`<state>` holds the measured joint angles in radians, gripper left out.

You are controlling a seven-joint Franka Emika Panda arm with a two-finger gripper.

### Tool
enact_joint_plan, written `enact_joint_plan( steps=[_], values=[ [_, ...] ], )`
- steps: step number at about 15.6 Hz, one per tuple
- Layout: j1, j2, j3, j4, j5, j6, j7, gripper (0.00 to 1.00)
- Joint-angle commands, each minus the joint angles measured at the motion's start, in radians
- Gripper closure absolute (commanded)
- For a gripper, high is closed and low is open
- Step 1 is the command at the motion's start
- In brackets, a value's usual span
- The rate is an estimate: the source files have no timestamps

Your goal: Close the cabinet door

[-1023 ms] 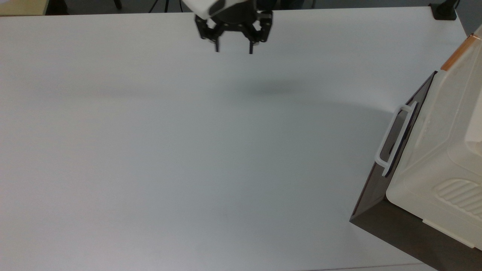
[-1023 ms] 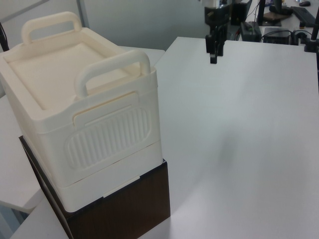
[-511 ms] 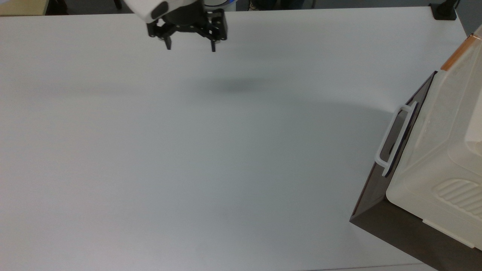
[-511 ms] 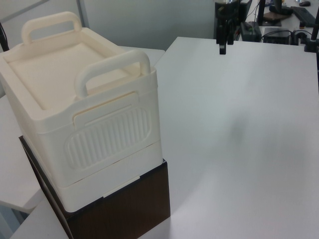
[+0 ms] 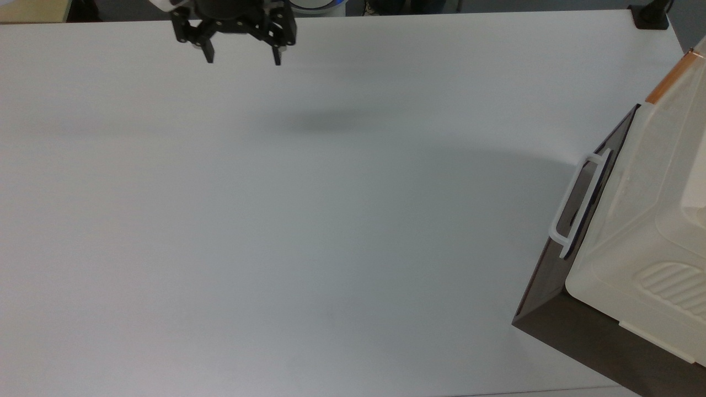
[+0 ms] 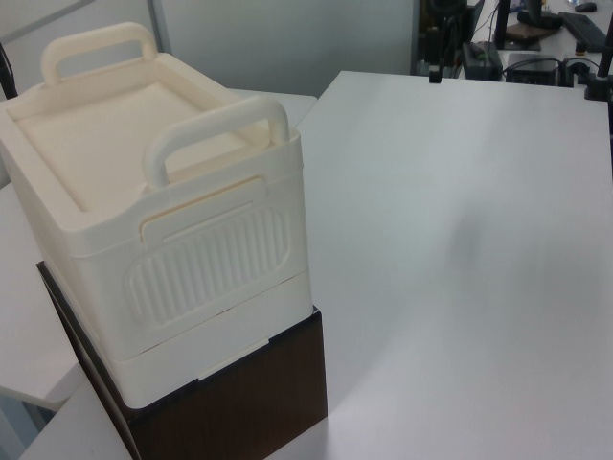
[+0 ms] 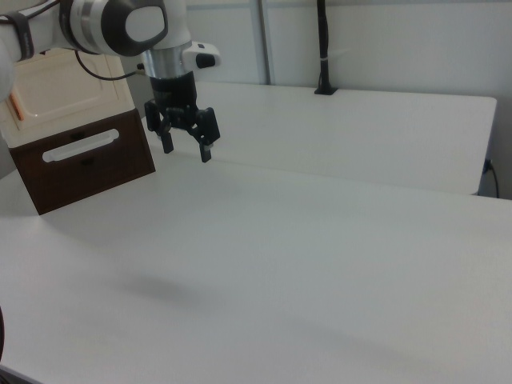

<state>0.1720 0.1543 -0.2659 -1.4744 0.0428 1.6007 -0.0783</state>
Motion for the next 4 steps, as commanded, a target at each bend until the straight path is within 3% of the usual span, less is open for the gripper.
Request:
enact_joint_plan(
  steps=[1, 4],
  values=[
    [-0.002, -0.019, -0.004, -0.017, -0.011, 0.027, -0.014, 0.0],
    [-0.002, -0.013, -0.003, -0.017, -0.009, 0.039, -0.015, 0.0]
  ],
)
